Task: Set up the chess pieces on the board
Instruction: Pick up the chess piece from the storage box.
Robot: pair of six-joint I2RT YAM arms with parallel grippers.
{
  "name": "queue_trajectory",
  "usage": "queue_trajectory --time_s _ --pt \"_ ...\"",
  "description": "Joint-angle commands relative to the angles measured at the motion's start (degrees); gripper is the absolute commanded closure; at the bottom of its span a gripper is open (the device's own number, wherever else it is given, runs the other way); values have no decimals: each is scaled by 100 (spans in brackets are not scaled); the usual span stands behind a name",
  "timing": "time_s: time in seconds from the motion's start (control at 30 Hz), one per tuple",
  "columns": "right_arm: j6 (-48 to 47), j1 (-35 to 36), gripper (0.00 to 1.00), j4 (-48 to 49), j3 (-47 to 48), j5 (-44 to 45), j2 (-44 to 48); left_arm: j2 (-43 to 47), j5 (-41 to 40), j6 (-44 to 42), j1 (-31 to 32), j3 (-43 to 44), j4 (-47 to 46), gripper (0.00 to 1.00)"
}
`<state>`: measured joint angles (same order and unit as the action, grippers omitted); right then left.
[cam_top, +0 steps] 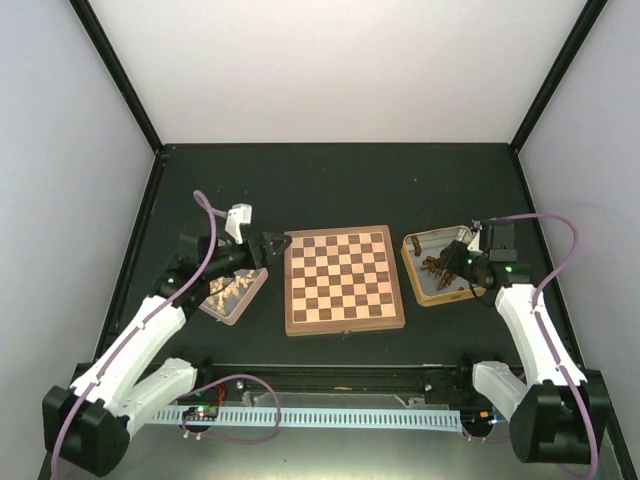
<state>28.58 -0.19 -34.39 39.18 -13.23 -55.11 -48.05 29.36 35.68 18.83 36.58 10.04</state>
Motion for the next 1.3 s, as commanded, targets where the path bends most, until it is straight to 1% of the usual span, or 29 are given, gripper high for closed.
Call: queue_trajectory --time_s 0.0,0.17,0.27,0.37,0.53,0.73,0.83,0.97,1.07,1.27 --pt "-53 74 56 118 182 904 -325 -491 -469 -248 94 465 319 10" --pt "-3 166 57 84 314 1335 -834 -1089 -499 -527 103 747 396 11" --pt "-48 193 64 64 364 1412 -1107 -1369 -451 -786 102 961 535 12" --pt "-85 209 67 -1 346 1605 -1270 -1528 -450 -1001 103 1145 678 12" --pt "-125 213 68 11 281 1754 -1464 -1594 -399 -1168 103 1230 684 12" --pt "-258 211 69 109 407 1581 -1932 -1547 -341 -1254 103 1261 660 12" --pt "-277 208 74 163 450 1555 -2064 -1539 -335 -1248 103 1271 676 12" --pt "-313 211 82 196 472 1568 -2139 -1517 -339 -1268 103 1269 678 12" --pt "-361 214 89 143 509 1738 -2058 -1501 -378 -1276 103 1278 703 12" --pt "-423 226 91 -248 795 2100 -1438 -1424 -476 -1295 102 1288 738 12"
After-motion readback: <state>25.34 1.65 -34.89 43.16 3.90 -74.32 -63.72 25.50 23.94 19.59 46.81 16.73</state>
